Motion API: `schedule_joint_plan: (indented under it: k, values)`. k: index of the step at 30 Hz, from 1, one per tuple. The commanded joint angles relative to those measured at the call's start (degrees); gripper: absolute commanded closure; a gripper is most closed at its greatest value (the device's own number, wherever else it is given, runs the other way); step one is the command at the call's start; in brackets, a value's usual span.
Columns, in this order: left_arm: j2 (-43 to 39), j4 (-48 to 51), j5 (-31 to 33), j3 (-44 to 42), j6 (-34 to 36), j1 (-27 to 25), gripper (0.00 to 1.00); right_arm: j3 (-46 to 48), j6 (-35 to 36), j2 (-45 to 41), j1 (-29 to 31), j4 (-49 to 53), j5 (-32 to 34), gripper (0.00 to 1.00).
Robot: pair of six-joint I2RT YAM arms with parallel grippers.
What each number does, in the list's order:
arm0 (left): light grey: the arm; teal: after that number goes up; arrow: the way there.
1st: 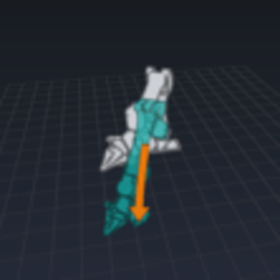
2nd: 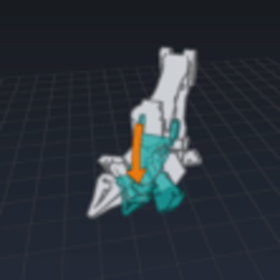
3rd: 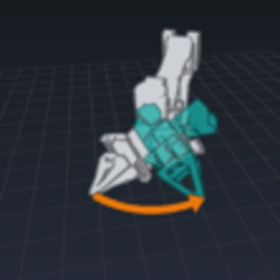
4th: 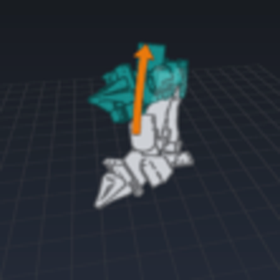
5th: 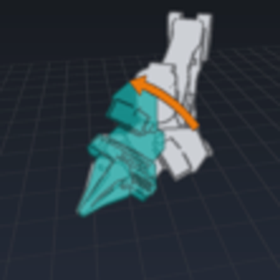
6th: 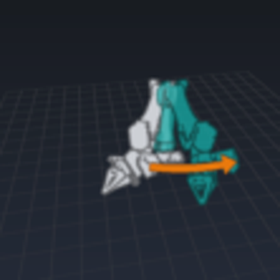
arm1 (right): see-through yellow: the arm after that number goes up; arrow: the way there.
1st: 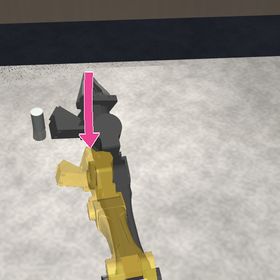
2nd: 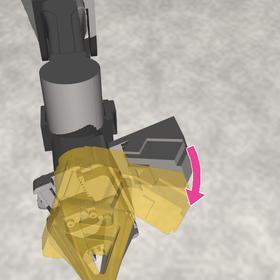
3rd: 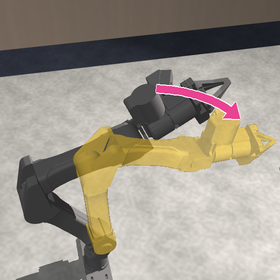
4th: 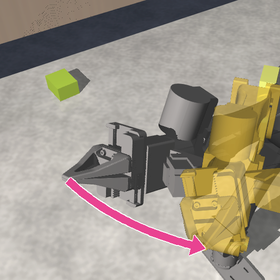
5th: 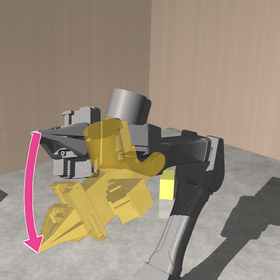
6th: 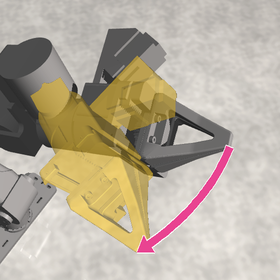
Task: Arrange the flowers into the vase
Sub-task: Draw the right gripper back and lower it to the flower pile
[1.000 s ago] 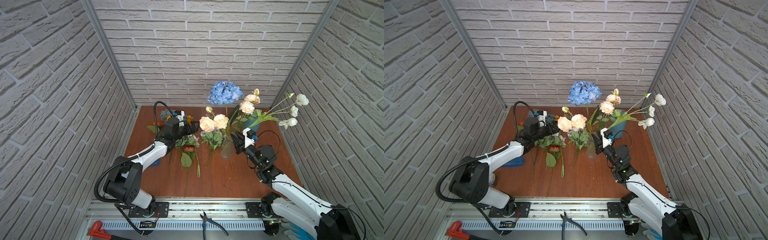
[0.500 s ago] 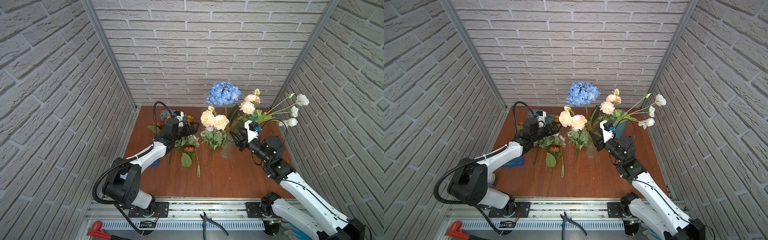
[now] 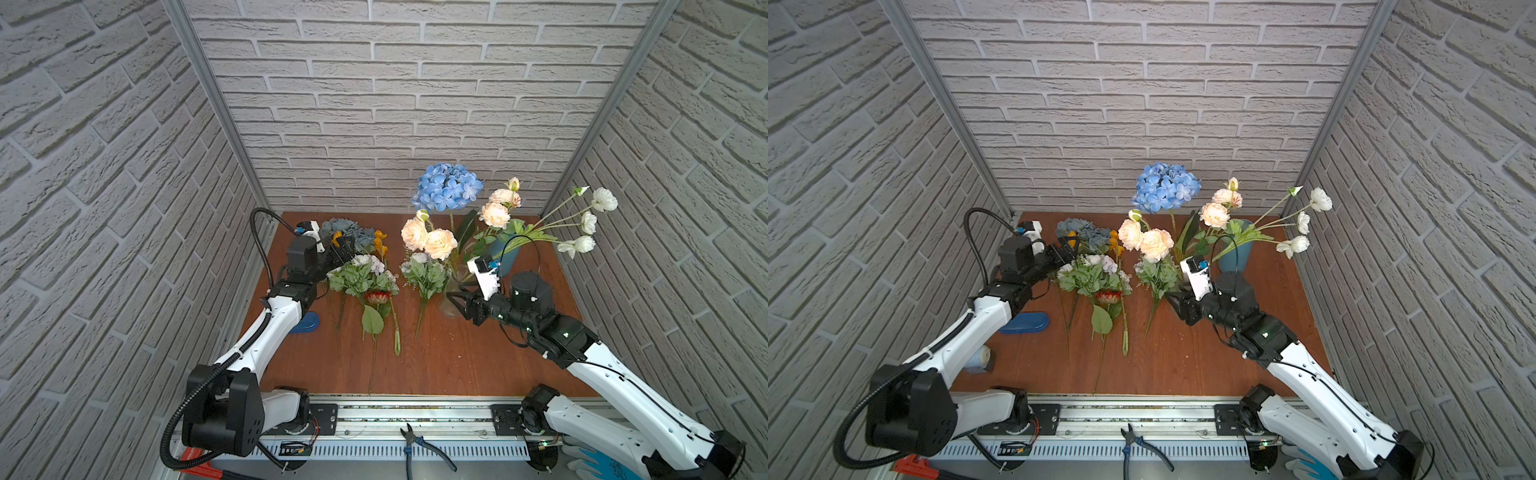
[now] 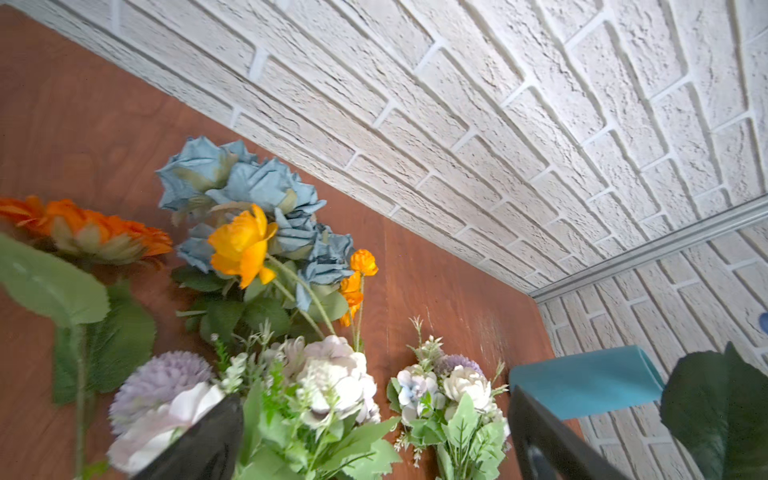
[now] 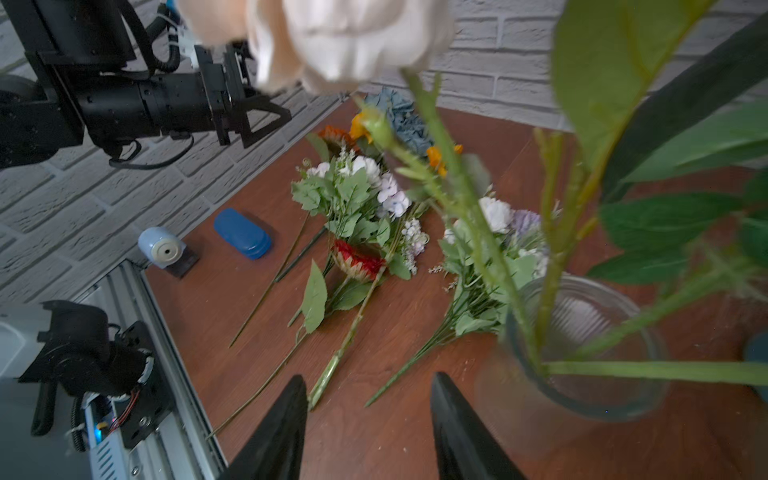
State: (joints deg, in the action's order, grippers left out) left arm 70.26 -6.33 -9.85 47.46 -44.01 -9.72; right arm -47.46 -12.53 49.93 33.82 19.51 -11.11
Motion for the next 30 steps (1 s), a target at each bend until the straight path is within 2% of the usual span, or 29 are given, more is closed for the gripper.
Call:
schedule_joint_plan:
  k: [1,7,13,22,30]
  values:
    - [-1.18,0.67,1.26,-2.14,-1.03,0.98,0.02,-0.13,-3.81,3.23,3.78,-1.62,1.3,0.5]
    - [-0.56,-2.03,-0.35,-4.45,-2.94,1.1,0.02,0.82,-9.79,14.0,8.03,-13.89,1.73,0.53]
    - [-1.21,-3.7,-0.09,-7.08,-3.31,1.1,0.02,-3.17,-14.94,28.08,10.39,-19.87,5.07,0.58]
    - [-1.27,-4.66,0.27,-9.59,-2.18,1.19,0.02,-13.15,-18.02,44.31,11.62,-15.64,11.7,0.62]
    - [-0.83,-5.87,0.12,-9.93,-1.45,1.19,0.02,-18.51,-18.64,52.87,12.45,-13.01,14.9,0.66]
